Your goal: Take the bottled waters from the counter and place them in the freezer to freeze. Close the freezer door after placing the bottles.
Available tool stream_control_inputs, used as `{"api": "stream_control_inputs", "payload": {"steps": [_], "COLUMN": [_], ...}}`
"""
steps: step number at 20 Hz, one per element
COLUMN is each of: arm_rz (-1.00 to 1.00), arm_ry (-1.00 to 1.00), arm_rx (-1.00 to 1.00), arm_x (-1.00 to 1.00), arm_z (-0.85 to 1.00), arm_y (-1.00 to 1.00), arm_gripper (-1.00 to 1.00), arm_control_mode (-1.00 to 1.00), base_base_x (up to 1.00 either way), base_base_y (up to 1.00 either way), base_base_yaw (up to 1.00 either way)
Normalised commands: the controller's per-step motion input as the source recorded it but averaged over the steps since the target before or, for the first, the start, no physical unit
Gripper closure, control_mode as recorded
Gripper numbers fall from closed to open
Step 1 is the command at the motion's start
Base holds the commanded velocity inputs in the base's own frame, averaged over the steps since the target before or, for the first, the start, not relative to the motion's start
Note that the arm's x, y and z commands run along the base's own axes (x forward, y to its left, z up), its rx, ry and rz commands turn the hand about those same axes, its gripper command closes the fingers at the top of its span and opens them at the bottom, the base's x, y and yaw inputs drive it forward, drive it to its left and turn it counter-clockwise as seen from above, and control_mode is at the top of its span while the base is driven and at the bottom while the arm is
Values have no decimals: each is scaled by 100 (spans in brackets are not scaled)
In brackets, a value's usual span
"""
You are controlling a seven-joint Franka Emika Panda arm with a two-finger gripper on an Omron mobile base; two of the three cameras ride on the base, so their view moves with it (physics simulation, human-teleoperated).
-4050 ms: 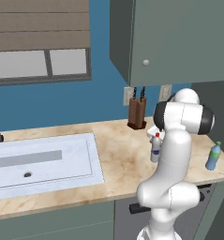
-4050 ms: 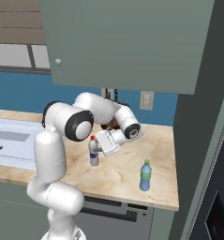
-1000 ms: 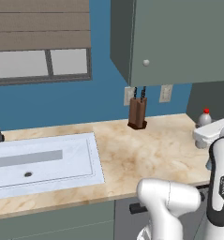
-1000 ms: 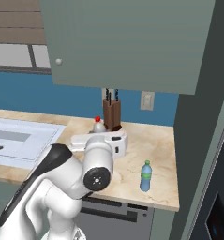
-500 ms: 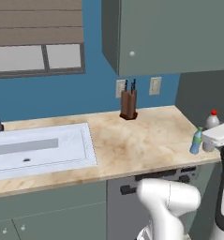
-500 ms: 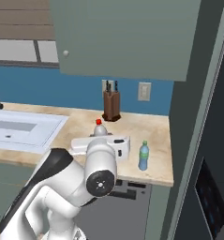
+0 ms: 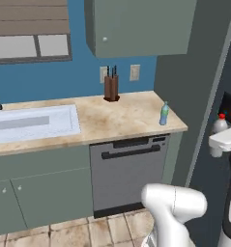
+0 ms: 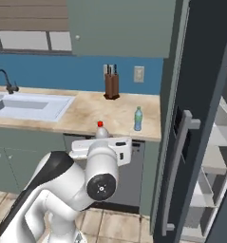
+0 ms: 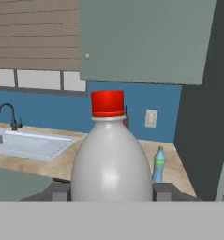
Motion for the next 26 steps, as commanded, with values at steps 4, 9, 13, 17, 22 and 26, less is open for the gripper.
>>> {"api": "stream_control_inputs", "payload": {"steps": [4,9,13,17,22,26], "arm_rz": [0,0,0,0,0,0], "arm_ry": [0,0,0,0,0,0], "arm_rx": [0,0,0,0,0,0], "arm_x": [0,0,0,0,0,0], "arm_z": [0,0,0,0,0,0], "arm_y": [0,0,0,0,0,0], "arm_gripper": [100,100,100,100,100,100], "arm_control_mode": [100,100,100,100,100,100], "base_base_x": [-98,-69,-38,0,0,0], "base_base_y": [-29,-17,-48,-83,-100,-100], "base_base_yaw": [0,1,10,5,1,0]}}
